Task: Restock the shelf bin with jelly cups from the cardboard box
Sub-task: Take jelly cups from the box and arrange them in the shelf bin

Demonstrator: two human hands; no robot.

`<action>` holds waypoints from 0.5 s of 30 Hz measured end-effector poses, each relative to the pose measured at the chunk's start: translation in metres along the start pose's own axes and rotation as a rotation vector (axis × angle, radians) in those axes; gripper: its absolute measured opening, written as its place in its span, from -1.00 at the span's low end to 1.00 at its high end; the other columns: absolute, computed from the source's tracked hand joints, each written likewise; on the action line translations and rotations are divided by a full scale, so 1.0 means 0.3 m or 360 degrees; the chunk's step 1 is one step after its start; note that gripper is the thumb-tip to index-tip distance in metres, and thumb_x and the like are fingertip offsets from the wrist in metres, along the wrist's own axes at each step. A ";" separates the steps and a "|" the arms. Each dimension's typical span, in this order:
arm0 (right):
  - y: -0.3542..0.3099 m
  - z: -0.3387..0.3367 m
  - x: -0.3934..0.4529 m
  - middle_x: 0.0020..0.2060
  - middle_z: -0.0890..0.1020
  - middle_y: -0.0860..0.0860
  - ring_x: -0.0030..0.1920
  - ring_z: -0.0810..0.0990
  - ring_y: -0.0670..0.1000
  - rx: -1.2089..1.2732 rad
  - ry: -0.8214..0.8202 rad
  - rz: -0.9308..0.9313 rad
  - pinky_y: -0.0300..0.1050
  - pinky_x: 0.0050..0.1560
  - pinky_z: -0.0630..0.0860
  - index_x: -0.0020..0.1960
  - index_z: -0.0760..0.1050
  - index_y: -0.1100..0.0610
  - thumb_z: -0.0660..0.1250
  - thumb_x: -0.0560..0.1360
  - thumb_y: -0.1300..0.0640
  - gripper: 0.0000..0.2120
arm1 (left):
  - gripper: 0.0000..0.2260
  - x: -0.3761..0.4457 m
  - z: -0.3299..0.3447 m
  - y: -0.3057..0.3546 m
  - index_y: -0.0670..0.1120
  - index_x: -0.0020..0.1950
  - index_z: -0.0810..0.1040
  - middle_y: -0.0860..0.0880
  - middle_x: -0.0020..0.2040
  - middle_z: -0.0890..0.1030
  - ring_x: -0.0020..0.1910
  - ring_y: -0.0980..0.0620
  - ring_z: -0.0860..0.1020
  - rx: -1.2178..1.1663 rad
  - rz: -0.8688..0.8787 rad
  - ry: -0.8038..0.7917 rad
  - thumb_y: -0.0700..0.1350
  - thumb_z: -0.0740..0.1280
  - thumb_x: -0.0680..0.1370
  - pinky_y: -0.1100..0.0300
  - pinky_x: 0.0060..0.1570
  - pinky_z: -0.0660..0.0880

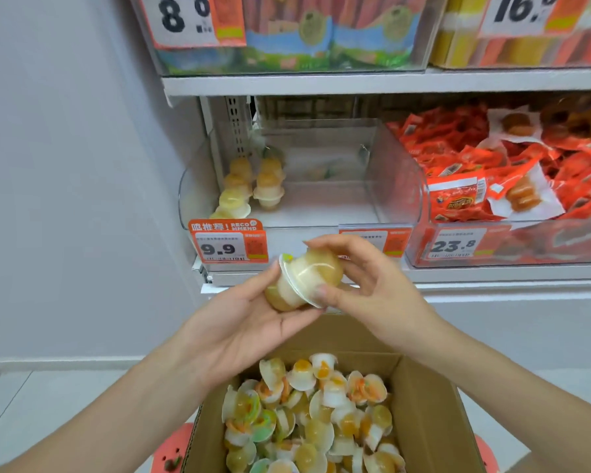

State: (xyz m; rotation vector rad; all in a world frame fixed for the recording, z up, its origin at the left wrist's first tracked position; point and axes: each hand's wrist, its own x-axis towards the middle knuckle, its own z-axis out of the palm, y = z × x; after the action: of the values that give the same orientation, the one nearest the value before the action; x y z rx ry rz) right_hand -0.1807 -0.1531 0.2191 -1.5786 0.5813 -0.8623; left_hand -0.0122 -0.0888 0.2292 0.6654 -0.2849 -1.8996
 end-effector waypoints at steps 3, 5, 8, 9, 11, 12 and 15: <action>-0.001 -0.017 0.020 0.16 0.56 0.00 0.12 0.58 -0.10 0.0051 0.0013 0.0024 -0.26 0.00 0.53 0.20 0.48 0.06 0.48 0.35 0.31 -0.54 | -0.41 0.006 -0.004 0.038 -0.31 0.37 0.40 -0.35 0.34 0.42 0.33 -0.29 0.41 0.0052 -0.0002 -0.0204 -0.15 0.48 0.41 -0.15 0.25 0.41; -0.001 -0.026 0.029 0.18 0.57 0.01 0.16 0.58 -0.08 0.0066 -0.0034 0.0010 -0.26 0.01 0.53 0.21 0.47 0.09 0.48 0.35 0.29 -0.53 | -0.38 0.015 -0.012 0.055 -0.26 0.38 0.41 -0.33 0.34 0.43 0.32 -0.29 0.43 0.0221 0.0062 -0.0207 -0.23 0.52 0.36 -0.13 0.25 0.43; 0.009 -0.017 0.039 0.15 0.60 -0.03 0.16 0.58 -0.06 0.0047 -0.0038 -0.0028 -0.24 0.06 0.53 0.21 0.47 0.09 0.50 0.33 0.22 -0.53 | -0.47 0.024 -0.008 0.056 -0.16 0.35 0.46 -0.29 0.26 0.53 0.22 -0.28 0.53 0.0446 0.0099 -0.0024 -0.28 0.45 0.38 -0.09 0.10 0.55; 0.014 -0.014 0.044 0.13 0.61 -0.05 0.17 0.58 -0.06 -0.0002 -0.0019 -0.0047 -0.23 0.08 0.53 0.22 0.48 0.07 0.51 0.34 0.19 -0.53 | -0.52 0.022 -0.001 0.055 -0.17 0.32 0.48 -0.29 0.22 0.56 0.18 -0.28 0.55 0.0452 0.0102 0.0030 -0.26 0.40 0.39 -0.08 0.05 0.57; 0.021 -0.012 0.053 0.13 0.60 -0.09 0.18 0.56 -0.05 -0.0169 -0.0001 -0.0083 -0.17 0.14 0.51 0.23 0.48 0.01 0.49 0.35 0.07 -0.53 | -0.56 0.015 0.015 0.056 -0.23 0.27 0.51 -0.30 0.18 0.58 0.13 -0.28 0.58 0.0397 0.0107 0.0086 -0.24 0.39 0.39 -0.06 0.00 0.59; 0.022 -0.014 0.057 0.14 0.59 -0.12 0.18 0.55 -0.05 -0.0266 -0.0015 -0.0093 -0.14 0.17 0.50 0.24 0.48 -0.03 0.47 0.36 0.00 -0.53 | -0.58 0.011 0.021 0.056 -0.26 0.25 0.52 -0.31 0.16 0.58 0.11 -0.27 0.59 0.0381 0.0111 0.0110 -0.23 0.40 0.40 -0.04 -0.01 0.60; 0.022 -0.021 0.063 0.13 0.57 -0.18 0.16 0.55 -0.08 -0.0407 -0.0160 -0.0036 -0.20 0.18 0.48 0.30 0.43 -0.09 0.49 0.35 0.01 -0.46 | -0.72 0.006 0.029 0.049 -0.26 0.06 0.64 -0.31 0.10 0.61 0.05 -0.25 0.63 0.0398 0.0094 0.0209 -0.17 0.40 0.41 0.04 -0.11 0.63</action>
State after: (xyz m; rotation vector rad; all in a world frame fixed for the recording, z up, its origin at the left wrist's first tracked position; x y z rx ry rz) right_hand -0.1738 -0.1728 0.2169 -1.8516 0.6215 -0.7423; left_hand -0.0064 -0.0974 0.2428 0.9348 -0.4573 -1.7705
